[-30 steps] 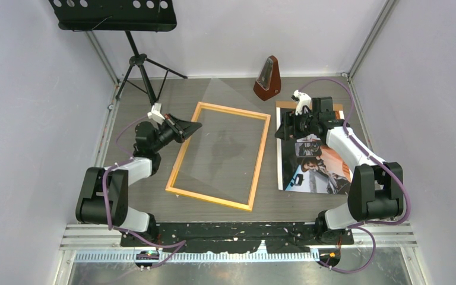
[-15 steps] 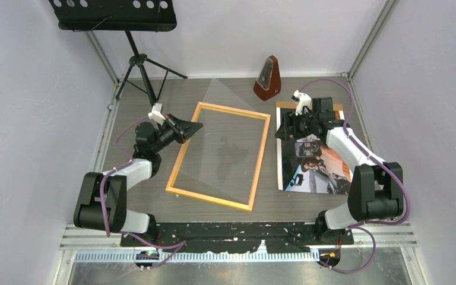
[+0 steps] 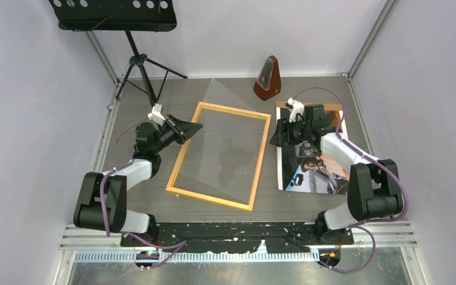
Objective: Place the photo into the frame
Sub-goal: Place the photo frame item in the photo frame.
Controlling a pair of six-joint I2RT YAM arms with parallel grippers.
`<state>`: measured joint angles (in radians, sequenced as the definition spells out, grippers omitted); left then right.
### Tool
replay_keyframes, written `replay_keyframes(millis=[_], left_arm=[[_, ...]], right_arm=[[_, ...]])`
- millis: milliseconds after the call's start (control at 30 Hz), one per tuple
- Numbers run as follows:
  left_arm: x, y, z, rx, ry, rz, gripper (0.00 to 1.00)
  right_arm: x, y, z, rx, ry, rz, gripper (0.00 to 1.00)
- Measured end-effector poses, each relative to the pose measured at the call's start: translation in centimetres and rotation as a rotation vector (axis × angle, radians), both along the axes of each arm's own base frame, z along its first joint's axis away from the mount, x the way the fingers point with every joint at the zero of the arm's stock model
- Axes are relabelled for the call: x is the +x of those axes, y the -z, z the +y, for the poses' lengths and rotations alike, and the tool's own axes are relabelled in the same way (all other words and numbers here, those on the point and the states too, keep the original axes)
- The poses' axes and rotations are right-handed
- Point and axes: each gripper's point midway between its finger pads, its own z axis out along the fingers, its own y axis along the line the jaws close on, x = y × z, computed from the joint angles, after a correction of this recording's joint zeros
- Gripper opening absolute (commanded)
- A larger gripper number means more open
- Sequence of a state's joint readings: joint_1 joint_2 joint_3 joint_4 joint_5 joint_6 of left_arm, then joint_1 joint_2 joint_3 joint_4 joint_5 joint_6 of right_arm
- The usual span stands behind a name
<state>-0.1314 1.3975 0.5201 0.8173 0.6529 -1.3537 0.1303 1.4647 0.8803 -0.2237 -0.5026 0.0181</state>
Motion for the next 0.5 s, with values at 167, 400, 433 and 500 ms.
replay_keyframes(millis=[167,400,433,500], left_arm=[[0.0,0.0,0.0,0.006,0.001,-0.006,0.00],[0.0,0.2,0.0,0.022,0.002,-0.019,0.00],[0.0,0.2,0.0,0.023,0.003,-0.019,0.00],[0.1,0.4,0.0,0.026,0.003,-0.016,0.00]], right_arm=[[0.0,1.1,2.1,0.012,-0.041,0.014,0.64],[-0.3,4.8,3.2,0.011,-0.043,0.129,0.60],[-0.3,5.3,3.3,0.011,-0.042,0.143,0.60],[-0.3,6.1,3.6,0.008,-0.045,0.168,0.58]])
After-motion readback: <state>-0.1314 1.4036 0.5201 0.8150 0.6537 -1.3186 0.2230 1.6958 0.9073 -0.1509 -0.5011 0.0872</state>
